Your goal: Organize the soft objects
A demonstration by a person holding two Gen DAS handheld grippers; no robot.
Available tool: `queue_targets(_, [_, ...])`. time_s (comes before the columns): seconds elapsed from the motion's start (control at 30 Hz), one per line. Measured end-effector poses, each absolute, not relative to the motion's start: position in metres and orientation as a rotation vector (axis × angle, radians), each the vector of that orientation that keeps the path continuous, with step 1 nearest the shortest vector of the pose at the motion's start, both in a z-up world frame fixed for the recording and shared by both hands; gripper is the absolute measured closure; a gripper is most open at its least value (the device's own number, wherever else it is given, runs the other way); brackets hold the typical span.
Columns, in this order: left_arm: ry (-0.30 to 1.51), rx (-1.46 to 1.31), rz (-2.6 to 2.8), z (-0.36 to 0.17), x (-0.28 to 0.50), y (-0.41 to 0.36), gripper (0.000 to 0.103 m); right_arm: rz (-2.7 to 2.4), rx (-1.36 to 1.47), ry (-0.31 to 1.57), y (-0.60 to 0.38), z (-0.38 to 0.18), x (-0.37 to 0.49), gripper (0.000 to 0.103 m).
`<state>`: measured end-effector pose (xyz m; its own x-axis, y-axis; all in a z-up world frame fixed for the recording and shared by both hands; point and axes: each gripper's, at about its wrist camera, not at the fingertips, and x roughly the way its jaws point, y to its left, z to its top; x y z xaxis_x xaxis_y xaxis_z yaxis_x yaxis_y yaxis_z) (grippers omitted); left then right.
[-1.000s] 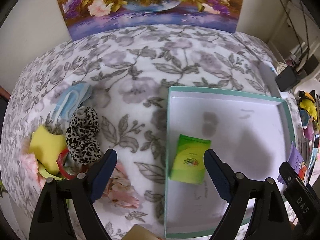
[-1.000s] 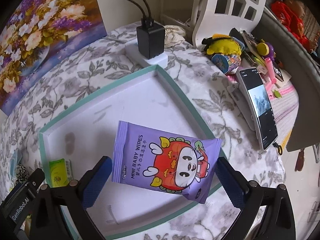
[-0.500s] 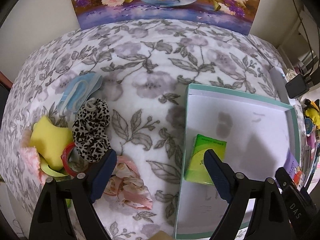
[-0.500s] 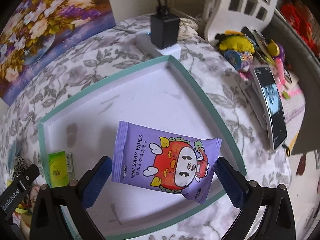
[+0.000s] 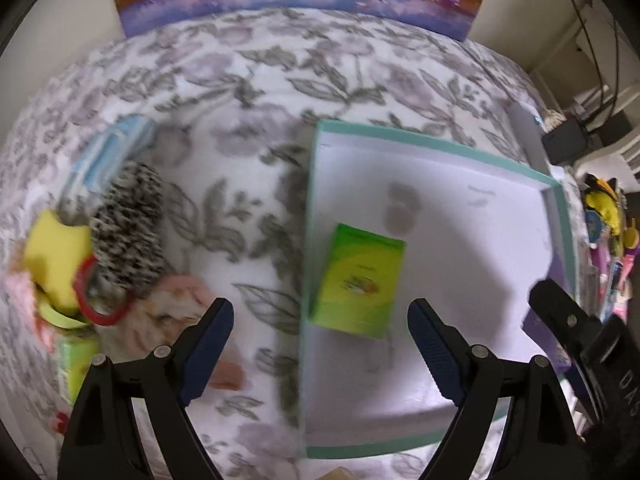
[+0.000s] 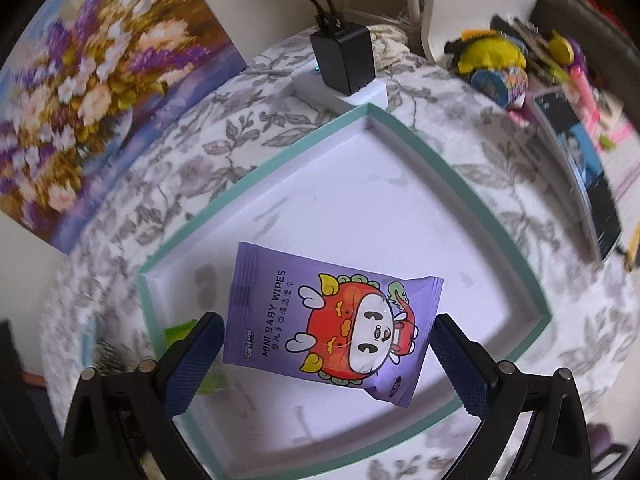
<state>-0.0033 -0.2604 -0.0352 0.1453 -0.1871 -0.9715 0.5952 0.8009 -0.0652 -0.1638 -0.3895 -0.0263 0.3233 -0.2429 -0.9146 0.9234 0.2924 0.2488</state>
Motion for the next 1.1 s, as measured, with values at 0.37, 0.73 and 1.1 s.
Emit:
queue_targets(0.37, [1.453, 0.260, -0.744, -0.049, -0.026, -0.270, 0.014, -0.956, 1.062, 0.825, -0.394, -0.031, -0.172, 0.000])
queue_targets(0.73, [1.436, 0.261, -0.780, -0.043, -0.026, -0.268, 0.014, -0.928, 1.091, 0.812, -0.391, -0.030, -0.169, 0.000])
queue_targets(1.1, [1.378, 0.366, -0.687, -0.055, -0.030, -0.277, 0.014, -0.911, 1.092, 0.804, -0.390, -0.027, -0.168, 0.000])
